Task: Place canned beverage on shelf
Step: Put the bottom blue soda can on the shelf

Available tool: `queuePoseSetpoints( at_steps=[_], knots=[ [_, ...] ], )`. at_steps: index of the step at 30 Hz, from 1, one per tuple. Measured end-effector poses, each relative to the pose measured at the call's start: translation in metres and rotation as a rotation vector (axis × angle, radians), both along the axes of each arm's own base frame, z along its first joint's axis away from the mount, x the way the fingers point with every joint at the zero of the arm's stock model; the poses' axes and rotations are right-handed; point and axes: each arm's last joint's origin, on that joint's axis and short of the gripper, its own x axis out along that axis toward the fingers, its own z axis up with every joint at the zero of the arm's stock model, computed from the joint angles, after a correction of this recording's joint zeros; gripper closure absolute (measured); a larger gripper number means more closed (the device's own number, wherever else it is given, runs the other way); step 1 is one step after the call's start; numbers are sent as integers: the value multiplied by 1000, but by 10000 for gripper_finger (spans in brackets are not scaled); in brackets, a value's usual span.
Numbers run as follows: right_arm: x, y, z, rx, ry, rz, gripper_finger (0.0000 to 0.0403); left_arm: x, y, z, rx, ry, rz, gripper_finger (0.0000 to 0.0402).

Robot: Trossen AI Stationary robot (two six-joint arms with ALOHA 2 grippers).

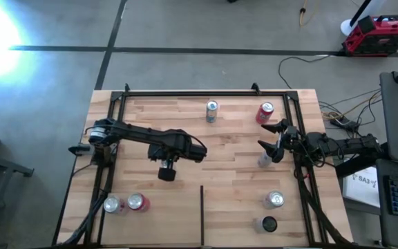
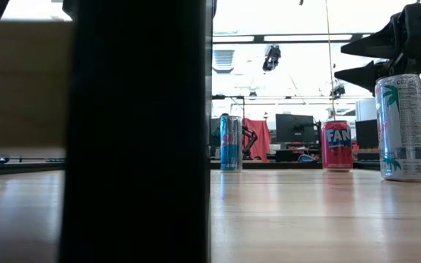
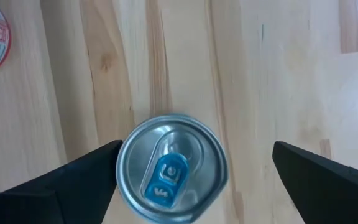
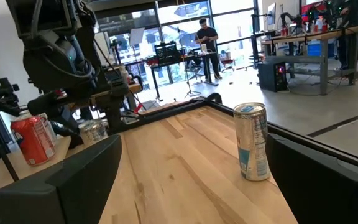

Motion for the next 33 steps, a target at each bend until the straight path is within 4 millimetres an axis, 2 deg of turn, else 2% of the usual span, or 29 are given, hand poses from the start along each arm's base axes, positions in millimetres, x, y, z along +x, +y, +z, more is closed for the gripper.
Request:
queuePoseSetpoints(
  at_steps=[7, 21, 27, 33],
  knots=[
    [0, 0, 0, 1, 0, 0, 21, 1, 0, -2, -2, -14, 0, 33],
    [0, 0, 0, 1, 0, 0, 21, 5, -9, 2, -54, -58, -12, 175],
    [0, 0, 0, -1, 1, 0, 21, 5, -18, 13, -66, -71, -35, 180],
    [0, 0, 0, 0, 0, 0, 21, 5, -29, 27, -75, -107, -64, 166]
  ],
)
